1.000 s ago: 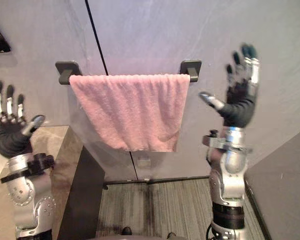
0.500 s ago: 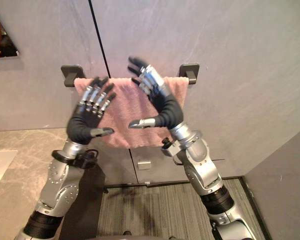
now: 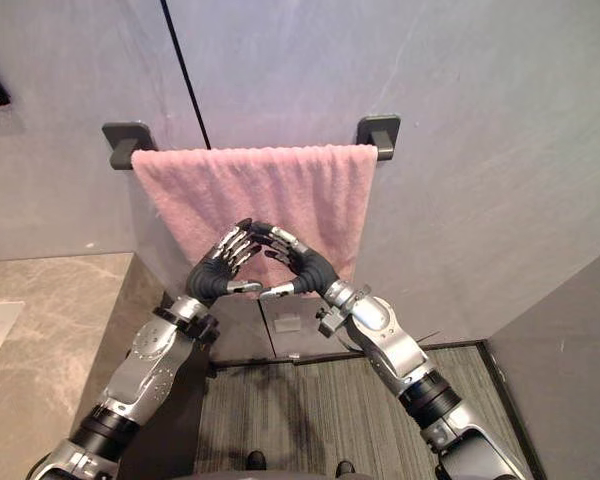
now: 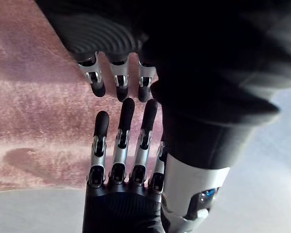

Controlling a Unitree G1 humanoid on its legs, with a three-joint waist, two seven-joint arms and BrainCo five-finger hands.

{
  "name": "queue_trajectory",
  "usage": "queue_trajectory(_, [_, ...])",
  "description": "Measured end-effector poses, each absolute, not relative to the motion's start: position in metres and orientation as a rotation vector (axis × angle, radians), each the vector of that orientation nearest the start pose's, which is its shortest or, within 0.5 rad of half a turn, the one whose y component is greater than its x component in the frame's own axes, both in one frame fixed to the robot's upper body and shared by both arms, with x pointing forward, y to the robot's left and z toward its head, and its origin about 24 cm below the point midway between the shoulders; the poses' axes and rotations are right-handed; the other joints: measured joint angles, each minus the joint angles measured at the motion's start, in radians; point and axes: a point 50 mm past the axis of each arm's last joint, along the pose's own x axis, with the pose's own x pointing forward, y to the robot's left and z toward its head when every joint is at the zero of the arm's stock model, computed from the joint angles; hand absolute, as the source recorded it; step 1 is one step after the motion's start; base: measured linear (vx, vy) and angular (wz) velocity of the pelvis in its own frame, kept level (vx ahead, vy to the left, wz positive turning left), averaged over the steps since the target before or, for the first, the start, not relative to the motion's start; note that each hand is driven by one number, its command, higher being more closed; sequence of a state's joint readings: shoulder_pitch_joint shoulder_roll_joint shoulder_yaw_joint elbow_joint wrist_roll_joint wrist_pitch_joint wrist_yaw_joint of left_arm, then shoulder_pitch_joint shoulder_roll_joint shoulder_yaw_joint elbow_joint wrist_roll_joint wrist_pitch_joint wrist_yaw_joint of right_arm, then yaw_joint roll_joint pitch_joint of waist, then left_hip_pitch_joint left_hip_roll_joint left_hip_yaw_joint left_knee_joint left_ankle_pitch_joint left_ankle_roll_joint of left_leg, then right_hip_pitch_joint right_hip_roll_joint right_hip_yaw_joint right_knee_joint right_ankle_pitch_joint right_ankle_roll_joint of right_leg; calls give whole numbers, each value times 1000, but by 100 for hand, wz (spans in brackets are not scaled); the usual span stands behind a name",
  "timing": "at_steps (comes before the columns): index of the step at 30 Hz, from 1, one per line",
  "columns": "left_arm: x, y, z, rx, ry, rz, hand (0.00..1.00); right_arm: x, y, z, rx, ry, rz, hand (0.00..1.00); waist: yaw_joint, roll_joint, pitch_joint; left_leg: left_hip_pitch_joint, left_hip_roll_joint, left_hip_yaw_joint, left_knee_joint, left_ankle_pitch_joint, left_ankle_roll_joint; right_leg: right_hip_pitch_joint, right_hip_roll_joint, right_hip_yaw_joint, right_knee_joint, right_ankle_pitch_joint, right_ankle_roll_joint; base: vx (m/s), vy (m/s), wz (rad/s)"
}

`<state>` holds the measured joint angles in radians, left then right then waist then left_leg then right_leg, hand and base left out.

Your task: Organize washtable

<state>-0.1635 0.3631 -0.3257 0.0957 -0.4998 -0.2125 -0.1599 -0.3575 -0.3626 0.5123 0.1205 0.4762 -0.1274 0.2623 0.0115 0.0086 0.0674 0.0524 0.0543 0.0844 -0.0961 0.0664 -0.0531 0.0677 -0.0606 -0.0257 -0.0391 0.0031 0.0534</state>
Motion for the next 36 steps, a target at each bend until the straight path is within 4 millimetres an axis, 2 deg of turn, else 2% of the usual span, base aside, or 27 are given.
queue_trajectory(4, [275, 133, 58, -81, -103, -429, 0, 286, -77, 73, -12, -96, 751, 0, -2, 0, 0, -7, 6, -3, 0, 6, -2, -6, 6, -2, 0, 4, -6, -41, -19, 2])
queue_trajectory(9, [276, 137, 46, -60, -57, -375, 0, 291, -81, 70, -39, -89, 686, 0, -1, -1, 1, -12, 13, -7, -6, 12, -4, -11, 10, -2, 2, 8, -7, -58, -15, 1])
queue_trajectory(12, [278, 141, 44, -65, -53, -324, 0, 298, -92, 70, -25, -91, 603, 0, -1, -3, 1, -19, 13, -11, -7, 17, -4, -17, 10, -5, 2, 11, -6, -47, -4, 3])
queue_trajectory(20, [284, 171, 45, -12, -62, -171, 0, 313, -132, 75, -8, -109, 371, 0, -2, -16, 0, -17, 13, -17, -2, 19, -5, -11, 10, -12, 1, 13, -5, -5, -4, 2])
queue_trajectory(32, [290, 206, 51, -5, -82, 9, 0, 318, -180, 75, 38, -112, 121, 0, -1, -29, 2, -10, 18, -25, -7, 22, -9, 1, 10, -19, -4, 15, -8, -24, -5, 2])
queue_trajectory(36, [290, 214, 53, -8, -92, 53, 0, 315, -194, 74, 54, -112, 59, 0, -1, -42, 4, -11, 17, -26, -6, 21, -9, 10, 10, -20, -21, 24, -9, 0, 0, 0])
